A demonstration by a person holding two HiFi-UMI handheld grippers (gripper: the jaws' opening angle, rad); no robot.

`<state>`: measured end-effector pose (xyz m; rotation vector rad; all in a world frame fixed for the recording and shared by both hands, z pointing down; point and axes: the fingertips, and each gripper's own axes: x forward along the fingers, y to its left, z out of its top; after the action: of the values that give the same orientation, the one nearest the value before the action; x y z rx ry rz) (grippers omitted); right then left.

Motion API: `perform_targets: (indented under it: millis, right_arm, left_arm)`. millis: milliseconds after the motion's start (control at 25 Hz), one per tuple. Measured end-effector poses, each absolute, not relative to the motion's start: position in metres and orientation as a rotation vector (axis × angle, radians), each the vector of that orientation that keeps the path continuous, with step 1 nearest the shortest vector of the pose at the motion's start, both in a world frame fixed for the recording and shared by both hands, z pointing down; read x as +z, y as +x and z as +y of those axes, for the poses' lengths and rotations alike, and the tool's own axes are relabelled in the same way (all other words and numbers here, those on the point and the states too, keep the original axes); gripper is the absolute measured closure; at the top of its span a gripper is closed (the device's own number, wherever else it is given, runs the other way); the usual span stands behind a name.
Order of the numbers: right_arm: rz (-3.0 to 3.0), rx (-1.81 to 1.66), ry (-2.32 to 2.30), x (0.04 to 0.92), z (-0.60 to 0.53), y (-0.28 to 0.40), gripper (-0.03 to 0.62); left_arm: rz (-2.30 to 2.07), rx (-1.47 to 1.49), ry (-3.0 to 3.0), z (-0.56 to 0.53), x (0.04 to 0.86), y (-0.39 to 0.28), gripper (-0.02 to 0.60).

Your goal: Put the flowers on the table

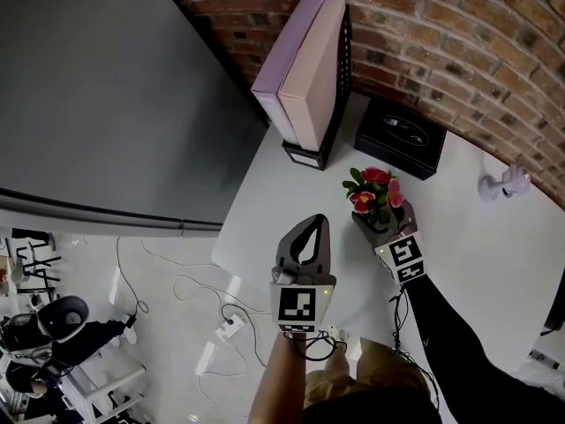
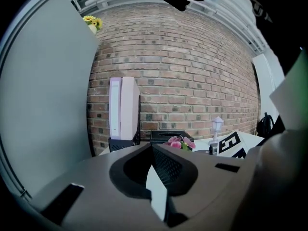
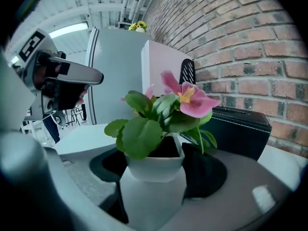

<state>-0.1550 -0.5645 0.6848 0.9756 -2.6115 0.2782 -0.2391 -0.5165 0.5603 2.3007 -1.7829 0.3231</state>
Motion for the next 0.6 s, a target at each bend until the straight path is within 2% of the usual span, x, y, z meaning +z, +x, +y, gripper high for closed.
perform_targets:
  millis: [600]
  right_arm:
    - [-2.635,0.33,1.117,0.651,-0.53,-0.129,0.256]
  left_arm:
    - [-1.84,0.277,2.325,-0.484,0.526,-0.246,0.575]
